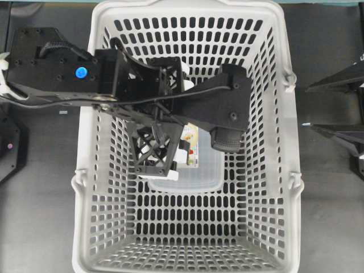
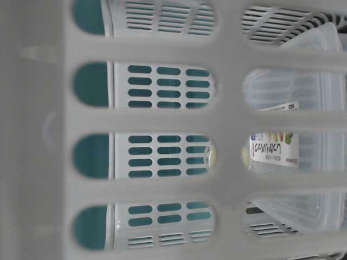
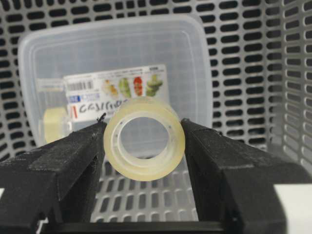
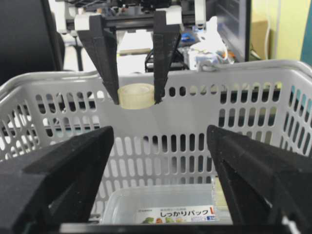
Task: Pick up the cellophane tape from the shopping basket with the left arm.
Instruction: 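Lift the held tape roll upward out of the basket with the left gripper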
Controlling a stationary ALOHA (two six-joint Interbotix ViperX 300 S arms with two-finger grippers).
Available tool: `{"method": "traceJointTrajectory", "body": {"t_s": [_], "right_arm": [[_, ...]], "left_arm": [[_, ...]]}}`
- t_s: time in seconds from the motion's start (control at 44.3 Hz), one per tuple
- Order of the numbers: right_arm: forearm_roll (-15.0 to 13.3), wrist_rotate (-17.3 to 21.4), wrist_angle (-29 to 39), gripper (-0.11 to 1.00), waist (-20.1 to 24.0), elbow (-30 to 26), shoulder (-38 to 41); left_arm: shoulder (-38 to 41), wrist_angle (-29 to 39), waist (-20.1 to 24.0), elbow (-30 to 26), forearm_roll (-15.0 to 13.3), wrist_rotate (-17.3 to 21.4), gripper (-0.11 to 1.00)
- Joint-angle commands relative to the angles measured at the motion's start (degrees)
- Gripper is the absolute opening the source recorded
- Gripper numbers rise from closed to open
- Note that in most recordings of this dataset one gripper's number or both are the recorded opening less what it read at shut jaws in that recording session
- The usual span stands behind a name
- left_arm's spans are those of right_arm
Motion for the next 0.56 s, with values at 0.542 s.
{"method": "traceJointTrajectory", "body": {"t_s": [0.542], "right_arm": [[0.09,-0.09,7.21,0.75,1.32,-0.79,-2.11]], "left_arm": [[-0.79,-0.62,-0.26,-0.79,0.09,-0.79,0.50]]}}
